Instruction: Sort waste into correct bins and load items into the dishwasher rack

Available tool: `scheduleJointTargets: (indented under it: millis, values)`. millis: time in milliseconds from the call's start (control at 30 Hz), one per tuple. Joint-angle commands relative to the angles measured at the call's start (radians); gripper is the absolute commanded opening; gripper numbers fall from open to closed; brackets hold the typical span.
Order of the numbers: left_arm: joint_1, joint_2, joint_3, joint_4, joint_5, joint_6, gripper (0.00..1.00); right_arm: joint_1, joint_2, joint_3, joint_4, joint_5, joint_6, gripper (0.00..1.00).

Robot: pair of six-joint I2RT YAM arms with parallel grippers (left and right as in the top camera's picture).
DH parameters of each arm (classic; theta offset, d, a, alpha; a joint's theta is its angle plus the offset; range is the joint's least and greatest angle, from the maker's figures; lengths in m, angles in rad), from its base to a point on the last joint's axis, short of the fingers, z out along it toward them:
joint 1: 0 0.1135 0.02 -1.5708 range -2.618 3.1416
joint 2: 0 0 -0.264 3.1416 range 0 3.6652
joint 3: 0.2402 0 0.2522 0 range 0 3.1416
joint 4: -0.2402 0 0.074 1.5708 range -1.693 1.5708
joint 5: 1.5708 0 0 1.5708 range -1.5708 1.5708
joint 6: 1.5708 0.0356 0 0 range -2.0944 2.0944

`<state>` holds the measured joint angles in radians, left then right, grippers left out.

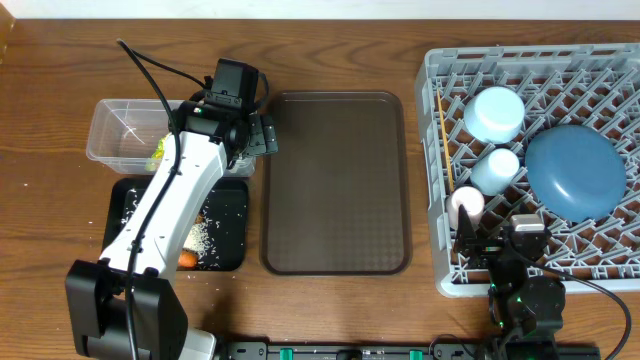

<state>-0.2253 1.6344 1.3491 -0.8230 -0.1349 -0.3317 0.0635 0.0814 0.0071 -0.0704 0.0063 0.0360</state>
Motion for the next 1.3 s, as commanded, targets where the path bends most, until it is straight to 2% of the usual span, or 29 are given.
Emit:
scheduleJointTargets:
  millis: [0,567,667,1267]
  values:
    - [0.0,0.009,-0.004,-0.003,-0.012,0.013,0.98,-0.014,0.002,-0.002,-0.005,-0.011,-0.018,0.99]
    - [0.0,0.013,-0.004,-0.003,-0.012,0.013,0.98,-0.014,0.0,-0.002,-0.005,-0.011,-0.018,0.99]
    - [0.0,0.013,-0.004,-0.003,-0.012,0.013,0.98,-0.021,-0.085,-0.002,0.006,-0.01,-0.018,0.99]
    - [0.0,0.013,-0.004,-0.003,-0.012,0.013,0.98,-0.027,-0.077,-0.002,-0.004,-0.011,-0.015,0.99]
